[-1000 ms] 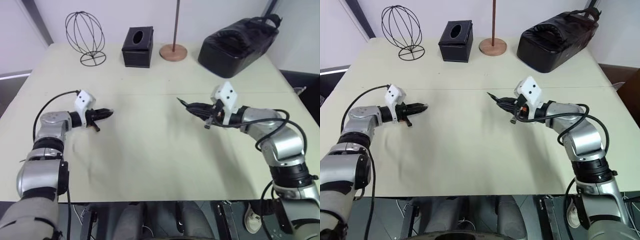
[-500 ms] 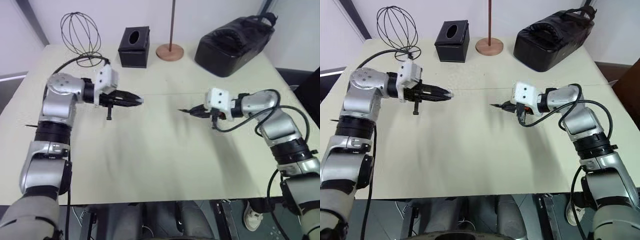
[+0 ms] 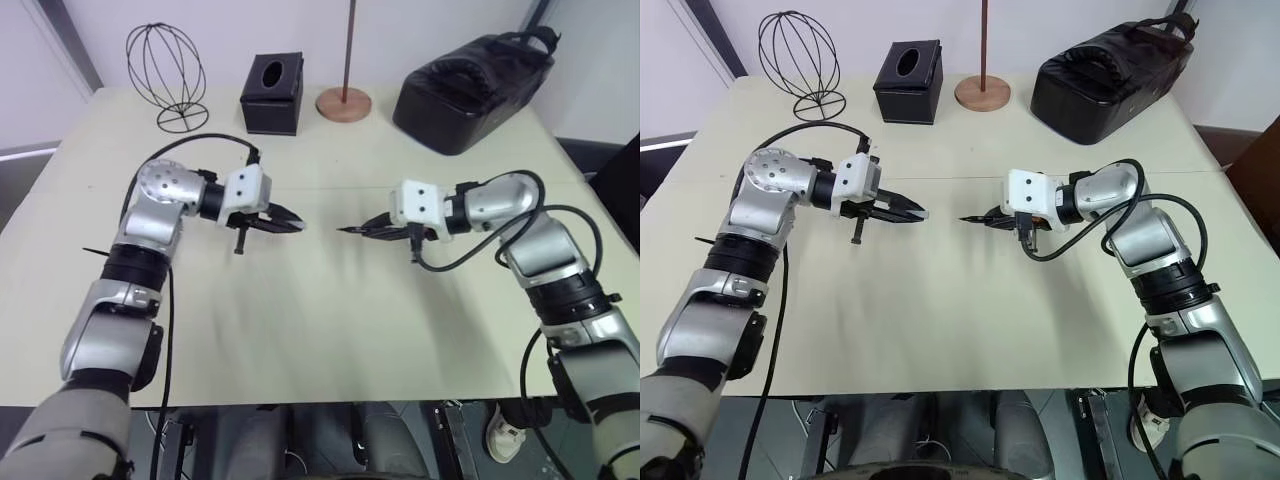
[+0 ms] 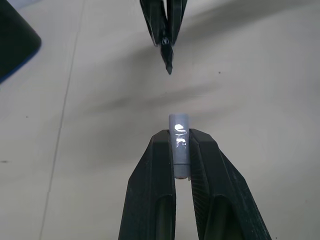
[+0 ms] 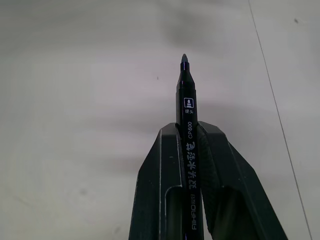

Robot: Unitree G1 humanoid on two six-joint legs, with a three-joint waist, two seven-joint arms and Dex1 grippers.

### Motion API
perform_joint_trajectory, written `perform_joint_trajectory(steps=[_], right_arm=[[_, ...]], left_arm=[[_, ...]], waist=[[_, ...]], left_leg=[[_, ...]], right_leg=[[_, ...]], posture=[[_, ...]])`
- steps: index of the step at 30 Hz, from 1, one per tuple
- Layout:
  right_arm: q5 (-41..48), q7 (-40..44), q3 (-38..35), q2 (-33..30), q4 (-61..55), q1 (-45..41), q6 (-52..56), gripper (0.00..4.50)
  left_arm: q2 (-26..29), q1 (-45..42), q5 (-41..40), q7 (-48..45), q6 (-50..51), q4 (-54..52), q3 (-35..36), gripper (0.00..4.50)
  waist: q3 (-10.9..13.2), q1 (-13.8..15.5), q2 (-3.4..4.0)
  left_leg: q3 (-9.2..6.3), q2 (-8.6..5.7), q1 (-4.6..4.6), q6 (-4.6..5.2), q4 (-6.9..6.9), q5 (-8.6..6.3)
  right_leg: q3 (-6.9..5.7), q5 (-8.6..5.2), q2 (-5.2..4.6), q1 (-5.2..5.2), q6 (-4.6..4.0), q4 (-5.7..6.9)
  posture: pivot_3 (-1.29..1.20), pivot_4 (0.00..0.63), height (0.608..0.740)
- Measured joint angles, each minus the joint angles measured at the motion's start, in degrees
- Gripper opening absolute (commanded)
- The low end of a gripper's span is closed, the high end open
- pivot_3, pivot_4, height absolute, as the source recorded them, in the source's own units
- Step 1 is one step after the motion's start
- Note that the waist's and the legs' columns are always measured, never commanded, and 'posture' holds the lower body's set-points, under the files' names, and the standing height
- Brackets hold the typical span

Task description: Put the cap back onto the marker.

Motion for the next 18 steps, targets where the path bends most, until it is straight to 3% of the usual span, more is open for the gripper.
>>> perform_joint_trajectory(steps=[8,18], right_arm=[[1.05,-0.67,-0.31,2.06,-2.67,0.01,3.22,0.0],[1.06,-1.66,-0.31,3.55,-2.97,0.02,4.04,0.0]], left_arm=[[-2.41,-1.58,0.77,0.67,-2.17,4.67,-0.09,0.01],[-3.82,-1.85,0.09,0.28,0.85,2.67,-0.03,0.01]], waist=[[0.0,0.08,0.0],[0.0,0.06,0.0]], left_leg=[[-0.01,0.0,-0.03,0.02,0.13,-0.01],[-0.02,0.01,-0.06,0.11,0.38,-0.06]], right_leg=[[-0.01,0.0,0.0,0.01,0.0,0.02],[-0.01,0.0,0.02,0.06,0.0,0.11]], posture=[[0.0,0.15,0.74],[0.0,0.15,0.74]])
